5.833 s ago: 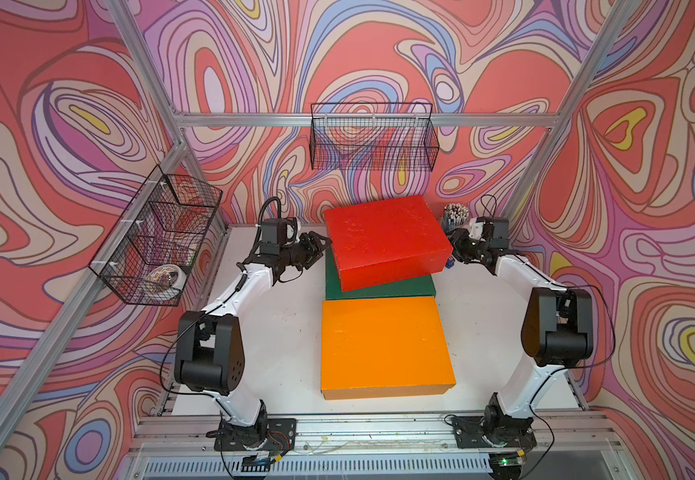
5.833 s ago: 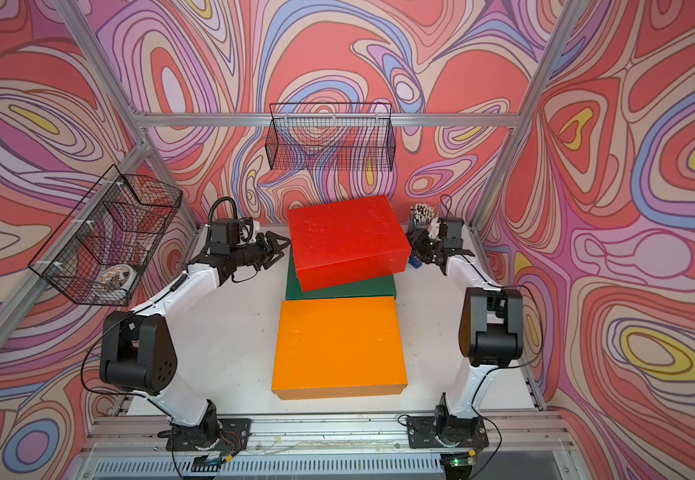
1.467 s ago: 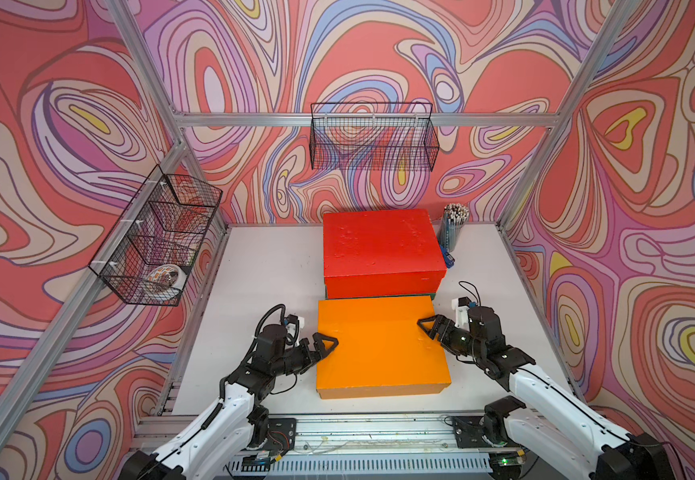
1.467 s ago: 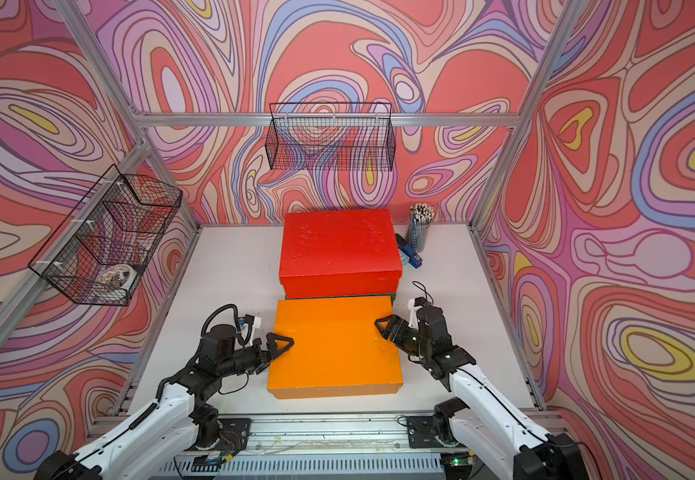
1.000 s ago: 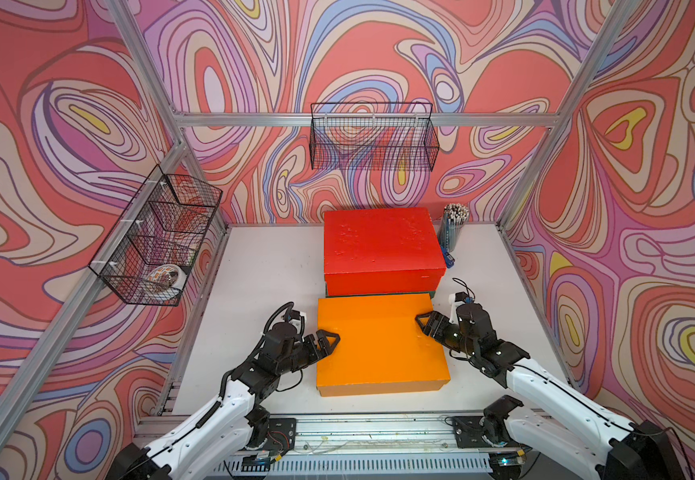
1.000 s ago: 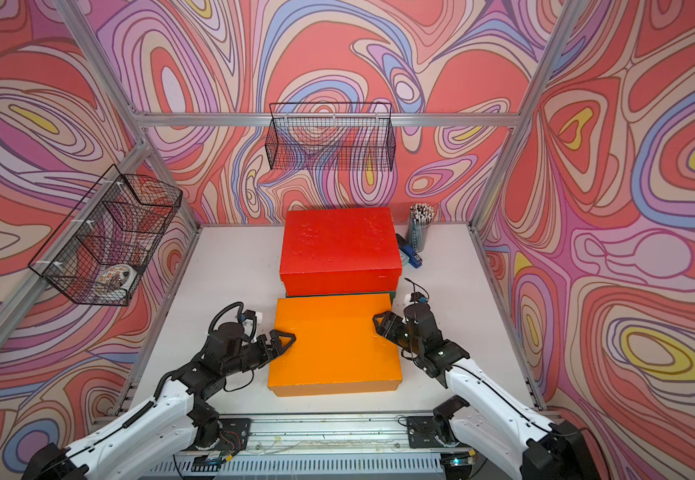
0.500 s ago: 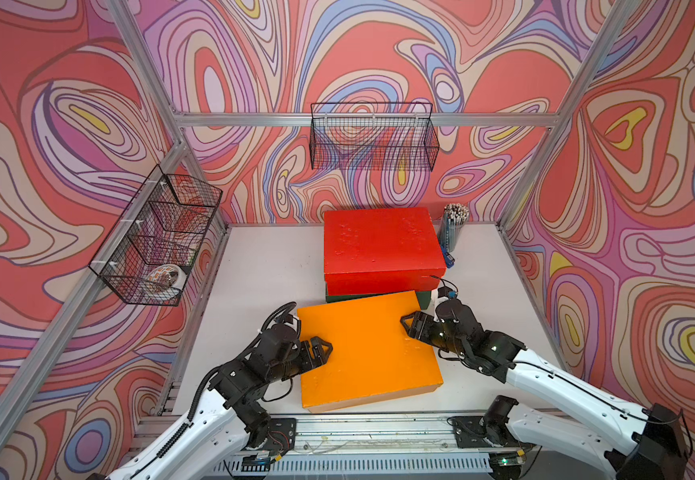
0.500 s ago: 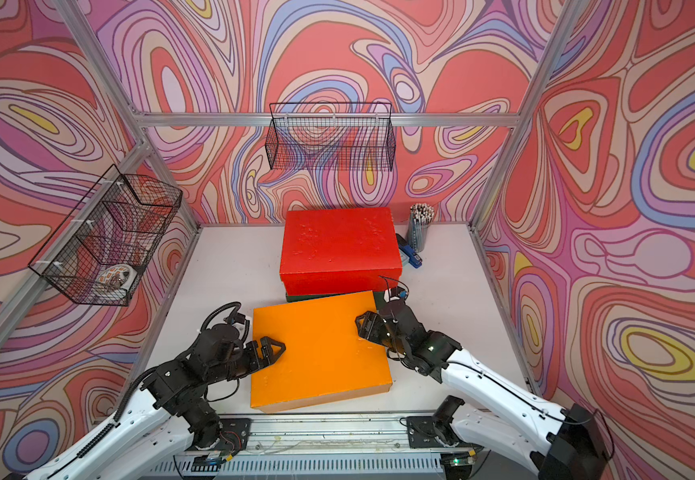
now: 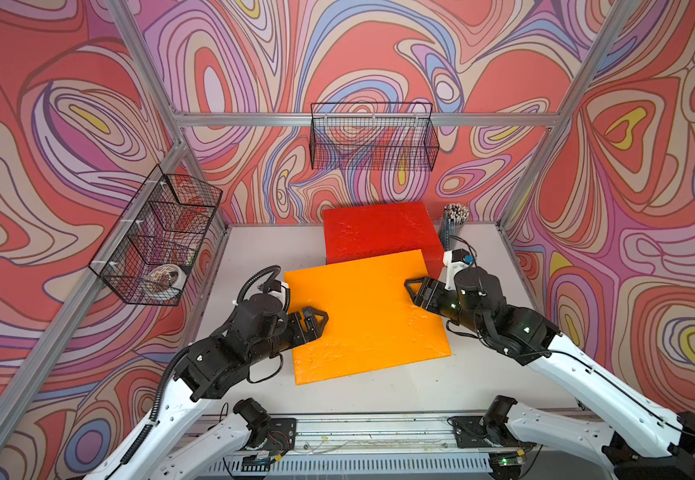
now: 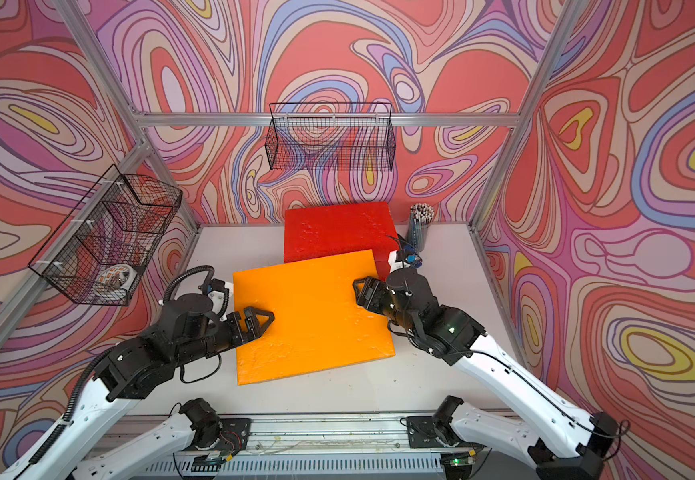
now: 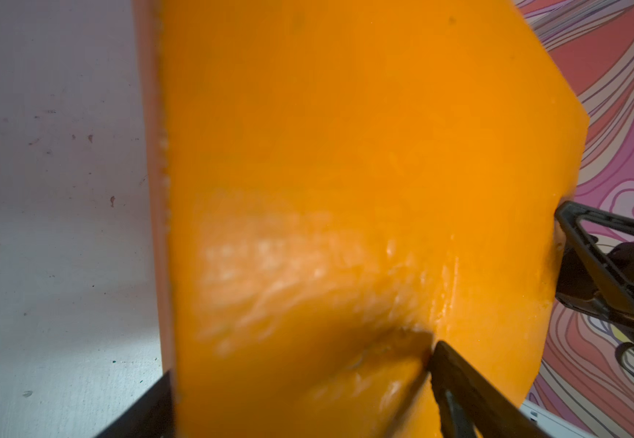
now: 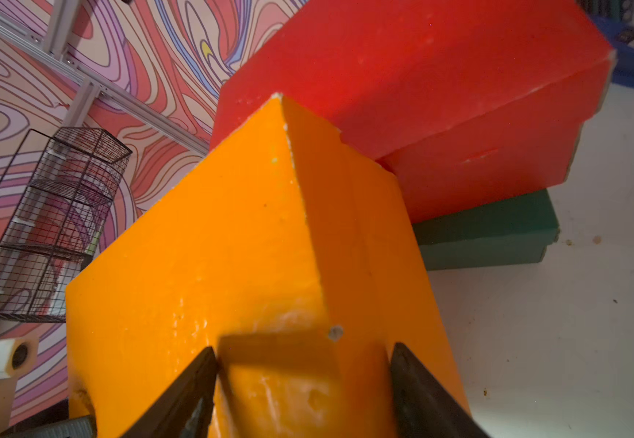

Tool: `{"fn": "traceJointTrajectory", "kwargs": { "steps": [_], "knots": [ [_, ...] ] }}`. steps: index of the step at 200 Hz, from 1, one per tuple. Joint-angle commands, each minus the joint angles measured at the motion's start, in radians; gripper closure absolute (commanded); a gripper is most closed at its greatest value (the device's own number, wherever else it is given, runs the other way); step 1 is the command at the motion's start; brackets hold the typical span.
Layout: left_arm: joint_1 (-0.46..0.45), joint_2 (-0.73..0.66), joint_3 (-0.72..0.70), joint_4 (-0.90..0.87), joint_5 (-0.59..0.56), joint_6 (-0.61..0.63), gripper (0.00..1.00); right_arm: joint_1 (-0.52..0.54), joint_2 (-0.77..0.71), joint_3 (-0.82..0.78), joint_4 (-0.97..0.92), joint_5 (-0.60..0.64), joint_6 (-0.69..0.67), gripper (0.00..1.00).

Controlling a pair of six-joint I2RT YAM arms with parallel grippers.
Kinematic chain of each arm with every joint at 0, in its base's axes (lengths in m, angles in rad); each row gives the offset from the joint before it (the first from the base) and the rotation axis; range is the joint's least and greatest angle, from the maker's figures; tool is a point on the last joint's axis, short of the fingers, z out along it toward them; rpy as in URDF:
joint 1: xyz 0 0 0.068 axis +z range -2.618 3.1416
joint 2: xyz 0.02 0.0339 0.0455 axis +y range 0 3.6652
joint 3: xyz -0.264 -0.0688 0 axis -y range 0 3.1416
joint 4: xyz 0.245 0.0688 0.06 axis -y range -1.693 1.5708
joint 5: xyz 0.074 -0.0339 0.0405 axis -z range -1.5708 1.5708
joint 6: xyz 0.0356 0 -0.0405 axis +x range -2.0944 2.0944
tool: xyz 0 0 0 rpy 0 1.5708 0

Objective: Stack the shoeboxes
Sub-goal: Pick up the shoebox from the center of the board, then place the shoebox at the shoebox.

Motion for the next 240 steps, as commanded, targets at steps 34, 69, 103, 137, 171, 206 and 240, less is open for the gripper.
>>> {"fn": "traceJointTrajectory", "kwargs": {
  "steps": [34,69,103,137,171,206,240],
  "knots": [
    [-0.044,0.249,0.382,0.25,0.268,0.034,0.12,0.071,0.252,0.373,0.047,-0.258,-0.047,0.27],
    [-0.045,0.346,0.548,0.203,0.232,0.049,0.1,0.072,0.4,0.582,-0.005,-0.283,-0.084,0.26],
    [-0.042,0.476,0.728,0.149,0.213,0.084,0.08,0.06,0.541,0.815,-0.087,-0.247,-0.129,0.23],
    [-0.026,0.658,0.947,0.08,0.242,0.125,0.08,-0.053,0.711,1.014,-0.136,-0.375,-0.115,0.26],
    [0.044,0.811,1.102,0.049,0.292,0.127,0.08,-0.152,0.866,1.176,-0.175,-0.423,-0.109,0.26],
    [0.117,0.951,1.223,0.019,0.361,0.129,0.1,-0.236,0.962,1.259,-0.187,-0.481,-0.107,0.26],
    [0.164,1.027,1.237,0.028,0.411,0.136,0.1,-0.319,1.01,1.267,-0.163,-0.545,-0.089,0.25]
  ]
}}
